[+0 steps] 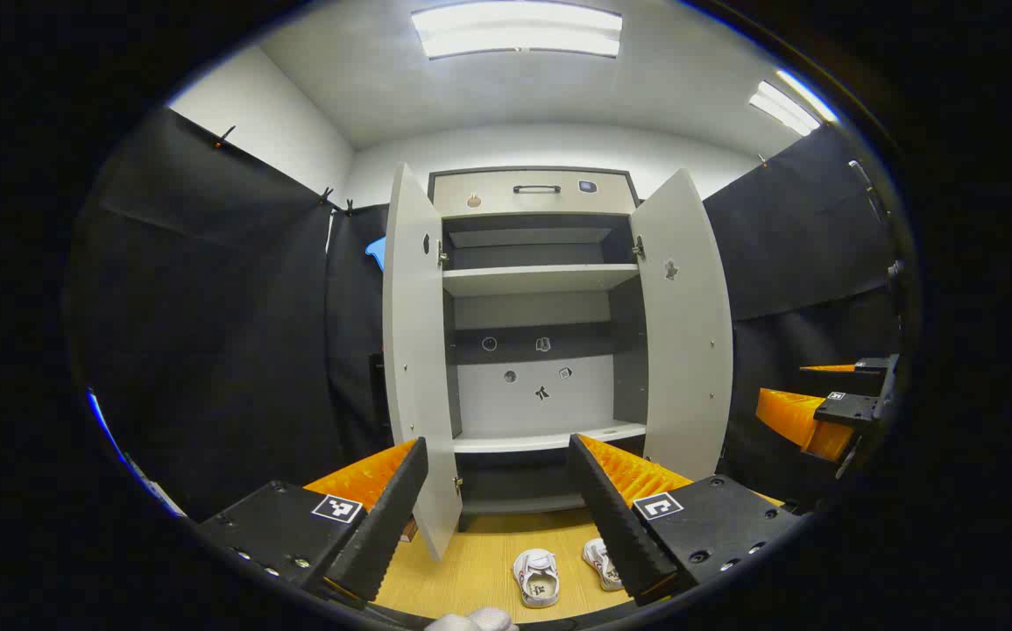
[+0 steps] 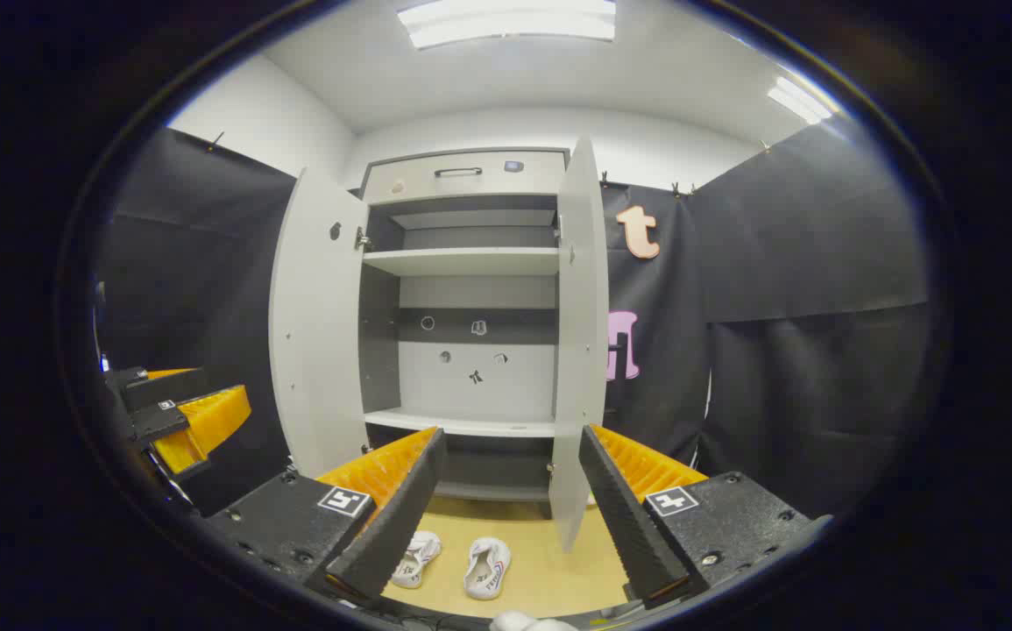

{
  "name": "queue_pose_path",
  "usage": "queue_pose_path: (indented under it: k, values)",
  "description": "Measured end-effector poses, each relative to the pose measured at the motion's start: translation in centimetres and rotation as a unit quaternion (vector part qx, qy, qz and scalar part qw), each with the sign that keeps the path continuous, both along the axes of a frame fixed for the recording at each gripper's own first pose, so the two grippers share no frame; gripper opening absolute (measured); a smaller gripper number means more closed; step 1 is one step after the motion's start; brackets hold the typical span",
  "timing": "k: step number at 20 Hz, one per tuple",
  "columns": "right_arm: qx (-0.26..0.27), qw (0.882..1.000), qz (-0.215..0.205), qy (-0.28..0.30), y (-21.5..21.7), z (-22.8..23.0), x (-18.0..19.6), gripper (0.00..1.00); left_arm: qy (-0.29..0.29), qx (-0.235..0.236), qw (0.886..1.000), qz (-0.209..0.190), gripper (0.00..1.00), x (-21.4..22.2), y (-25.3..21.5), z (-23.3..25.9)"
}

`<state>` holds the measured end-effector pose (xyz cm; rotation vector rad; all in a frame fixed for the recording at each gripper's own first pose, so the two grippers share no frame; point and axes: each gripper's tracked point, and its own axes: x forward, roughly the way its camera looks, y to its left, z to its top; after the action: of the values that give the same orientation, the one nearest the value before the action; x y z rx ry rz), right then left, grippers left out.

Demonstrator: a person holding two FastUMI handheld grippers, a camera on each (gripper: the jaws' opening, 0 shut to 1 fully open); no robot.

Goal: Grab one shoe with the right hand and put it into the shoe cabinet, grab the other shoe with the left hand and put it into the shoe cabinet; then close the right door with the right hand and the left door with the left hand.

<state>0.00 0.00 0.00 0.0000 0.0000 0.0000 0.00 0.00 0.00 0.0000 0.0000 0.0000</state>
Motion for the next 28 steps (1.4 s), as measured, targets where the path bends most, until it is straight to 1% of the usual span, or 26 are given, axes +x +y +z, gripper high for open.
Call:
queue_pose_path:
  k: [7, 13, 17, 19, 20, 22, 24, 28]
  values:
    - [-0.001, 1.000, 0.000, 0.000, 0.7, -0.3, 0.6, 0.98, 0.004, 0.000, 1.000, 0.005, 0.96, 0.1, 0.3, -0.1]
    - [-0.003, 1.000, 0.002, 0.004, 1.5, -0.6, 0.6, 0.98, 0.005, 0.001, 1.000, 0.006, 0.96, 0.7, 1.6, -0.1]
    - [-0.004, 1.000, 0.003, 0.005, 1.8, -0.7, 0.4, 0.99, 0.006, -0.001, 1.000, 0.005, 0.96, 0.4, 1.8, -0.4]
    - [-0.005, 1.000, 0.003, 0.008, 1.9, -1.1, 0.4, 0.98, 0.007, 0.002, 1.000, 0.006, 0.96, 0.3, 2.1, -0.5]
    - [-0.007, 1.000, 0.003, 0.011, 2.0, -1.4, 0.4, 0.99, 0.009, 0.003, 1.000, 0.006, 0.96, 0.1, 2.1, -0.6]
    - [-0.013, 1.000, 0.002, 0.022, 1.9, -2.6, 0.5, 0.99, 0.011, 0.003, 1.000, 0.006, 0.96, -0.1, 2.2, -0.8]
    - [-0.017, 0.999, 0.002, 0.044, 1.9, -5.0, 0.8, 0.99, 0.012, 0.006, 1.000, 0.008, 0.96, -0.2, 2.4, -1.1]
    - [-0.014, 0.992, 0.016, 0.126, 2.7, -13.0, 1.7, 0.99, 0.014, 0.017, 1.000, 0.011, 0.96, 0.2, 2.5, -1.5]
